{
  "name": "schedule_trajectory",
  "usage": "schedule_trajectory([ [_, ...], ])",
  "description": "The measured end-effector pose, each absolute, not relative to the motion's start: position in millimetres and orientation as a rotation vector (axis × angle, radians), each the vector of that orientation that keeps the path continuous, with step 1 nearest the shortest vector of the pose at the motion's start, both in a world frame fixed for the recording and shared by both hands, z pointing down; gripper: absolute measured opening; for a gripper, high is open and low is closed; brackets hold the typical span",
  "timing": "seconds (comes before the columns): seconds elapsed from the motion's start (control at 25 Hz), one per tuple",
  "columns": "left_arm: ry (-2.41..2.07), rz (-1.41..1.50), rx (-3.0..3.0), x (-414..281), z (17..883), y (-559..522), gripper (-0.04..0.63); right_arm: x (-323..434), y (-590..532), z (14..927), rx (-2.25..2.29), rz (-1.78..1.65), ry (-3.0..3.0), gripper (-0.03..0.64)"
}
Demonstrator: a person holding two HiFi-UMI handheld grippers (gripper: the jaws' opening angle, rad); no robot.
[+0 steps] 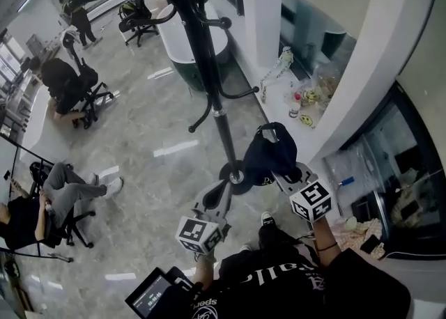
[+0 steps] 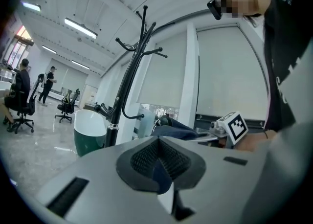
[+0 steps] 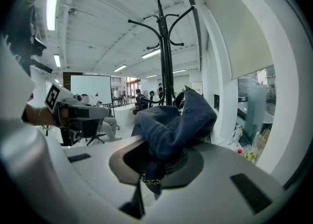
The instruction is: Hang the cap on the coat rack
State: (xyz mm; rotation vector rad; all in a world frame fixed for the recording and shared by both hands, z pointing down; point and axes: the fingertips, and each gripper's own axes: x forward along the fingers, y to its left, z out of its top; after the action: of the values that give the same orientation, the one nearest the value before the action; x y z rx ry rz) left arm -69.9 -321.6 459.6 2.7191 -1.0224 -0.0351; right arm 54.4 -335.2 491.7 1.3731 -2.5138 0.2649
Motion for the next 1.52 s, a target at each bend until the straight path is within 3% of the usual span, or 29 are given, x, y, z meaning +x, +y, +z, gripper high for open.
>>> schedule_trajectory([
  [0.68,-1.117,-0.01,2.69,-13,452,-398,-0.002,113,-474,480,1.103,0.106,-2.567,0.043],
  [1.52,-1.287,0.001,2.617,-35,459,-417,-0.002,101,-535,561,0.99,0.329,-2.511,0.043],
])
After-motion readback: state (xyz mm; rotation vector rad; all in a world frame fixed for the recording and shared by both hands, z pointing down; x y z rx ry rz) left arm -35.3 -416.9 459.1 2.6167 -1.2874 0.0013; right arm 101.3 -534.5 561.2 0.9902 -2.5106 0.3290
